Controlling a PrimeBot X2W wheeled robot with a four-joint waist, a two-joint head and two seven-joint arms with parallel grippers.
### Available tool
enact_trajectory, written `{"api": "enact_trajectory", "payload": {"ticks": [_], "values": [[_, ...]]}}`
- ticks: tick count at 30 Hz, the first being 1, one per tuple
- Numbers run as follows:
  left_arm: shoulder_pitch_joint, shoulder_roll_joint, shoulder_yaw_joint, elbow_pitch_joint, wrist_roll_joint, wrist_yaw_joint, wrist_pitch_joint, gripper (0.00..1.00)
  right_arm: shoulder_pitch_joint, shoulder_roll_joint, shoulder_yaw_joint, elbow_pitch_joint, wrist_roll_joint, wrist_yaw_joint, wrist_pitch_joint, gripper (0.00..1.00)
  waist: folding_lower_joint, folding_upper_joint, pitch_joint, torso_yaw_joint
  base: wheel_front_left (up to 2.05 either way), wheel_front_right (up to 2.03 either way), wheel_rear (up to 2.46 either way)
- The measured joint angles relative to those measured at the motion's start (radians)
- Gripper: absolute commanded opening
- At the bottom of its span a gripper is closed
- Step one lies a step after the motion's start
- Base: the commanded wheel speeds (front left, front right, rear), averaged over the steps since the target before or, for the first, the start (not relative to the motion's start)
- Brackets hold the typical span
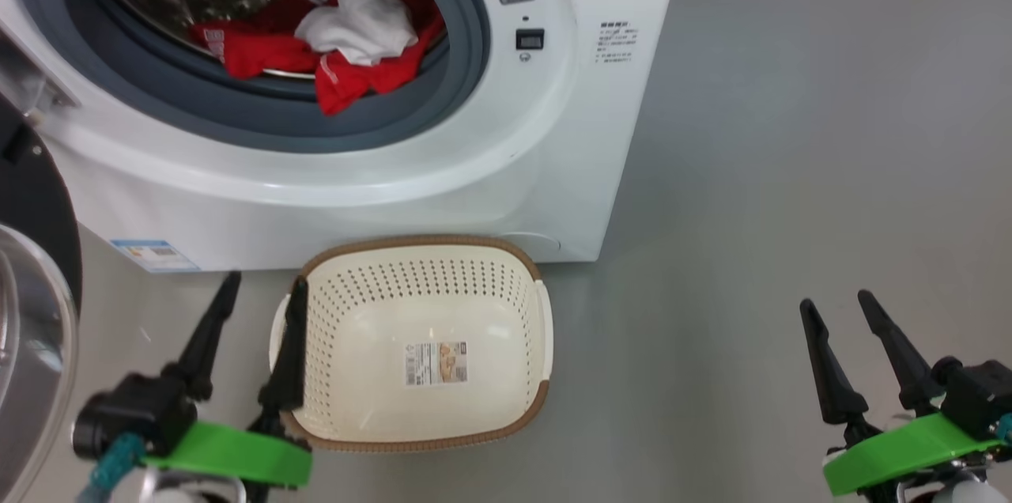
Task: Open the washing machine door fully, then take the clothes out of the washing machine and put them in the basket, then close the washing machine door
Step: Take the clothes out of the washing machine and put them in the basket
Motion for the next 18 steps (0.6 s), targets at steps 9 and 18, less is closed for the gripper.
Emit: {"api": "enact_trajectory", "payload": {"ticks": [9,18], "values": [[-0.254,0.028,-0.03,0.14,0.016,0.0,0.0,1.0,-0.068,0.0,-0.002,-0.013,0.0,0.0,0.0,1.0,0.0,0.0,0.096,-0.003,0.0,0.0,0.0],[-0.487,0.055,-0.076,0.322,-0.002,0.0,0.0,1.0,-0.122,0.001,-0.007,-0.023,0.0,0.0,0.0,1.0,0.0,0.0,0.194,-0.015,0.0,0.0,0.0]]}}
